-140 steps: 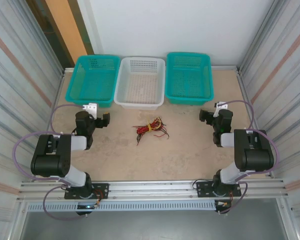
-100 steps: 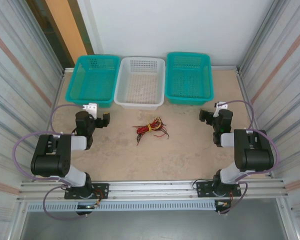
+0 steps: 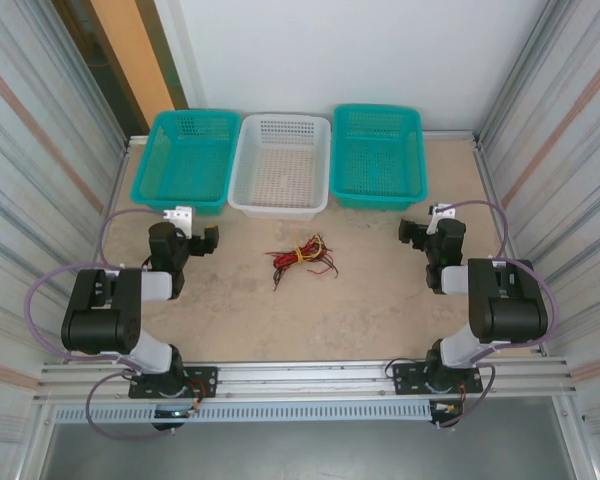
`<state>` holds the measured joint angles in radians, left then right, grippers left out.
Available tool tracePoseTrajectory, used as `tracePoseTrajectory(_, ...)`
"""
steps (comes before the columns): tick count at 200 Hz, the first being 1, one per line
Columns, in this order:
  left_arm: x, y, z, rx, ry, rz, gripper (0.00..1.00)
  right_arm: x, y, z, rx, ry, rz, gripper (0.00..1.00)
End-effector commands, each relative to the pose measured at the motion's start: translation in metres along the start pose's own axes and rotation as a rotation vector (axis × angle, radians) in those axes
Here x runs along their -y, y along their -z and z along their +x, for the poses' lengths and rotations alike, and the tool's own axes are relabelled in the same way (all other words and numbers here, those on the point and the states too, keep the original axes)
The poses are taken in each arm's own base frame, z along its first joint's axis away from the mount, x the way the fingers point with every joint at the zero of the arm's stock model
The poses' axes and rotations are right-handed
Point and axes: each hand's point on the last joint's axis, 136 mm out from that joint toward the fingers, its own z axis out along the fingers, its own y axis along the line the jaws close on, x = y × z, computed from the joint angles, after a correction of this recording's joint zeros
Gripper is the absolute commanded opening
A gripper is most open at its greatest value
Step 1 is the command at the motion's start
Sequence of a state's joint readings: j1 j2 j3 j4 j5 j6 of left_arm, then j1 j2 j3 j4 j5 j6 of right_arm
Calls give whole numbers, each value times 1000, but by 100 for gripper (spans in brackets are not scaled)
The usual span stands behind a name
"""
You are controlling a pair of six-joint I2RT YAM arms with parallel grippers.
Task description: Untangle the cables
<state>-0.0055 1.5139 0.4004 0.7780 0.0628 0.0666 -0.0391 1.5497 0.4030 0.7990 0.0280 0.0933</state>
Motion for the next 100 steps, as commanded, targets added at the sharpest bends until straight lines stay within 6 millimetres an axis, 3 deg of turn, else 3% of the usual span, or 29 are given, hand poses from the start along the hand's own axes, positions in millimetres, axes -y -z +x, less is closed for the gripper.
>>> tracePoseTrajectory(1, 0, -1, -9, 20, 3, 10, 99, -1, 1, -6, 16, -1, -7, 99)
tracePoseTrajectory(32, 1, -1, -10, 23, -6, 4, 99, -1, 1, -6, 17, 1, -7, 99)
tracePoseTrajectory(50, 3, 2, -31, -20, -41, -30, 99, 9, 5, -18, 22, -11, 81, 99)
tracePoseTrajectory(79, 3, 33, -72, -9, -60, -95, 99, 17, 31, -52, 27, -53, 167, 99)
tracePoseTrajectory(100, -6, 57, -91, 8, 60, -205, 99, 25, 57, -67, -12, -163, 213, 99)
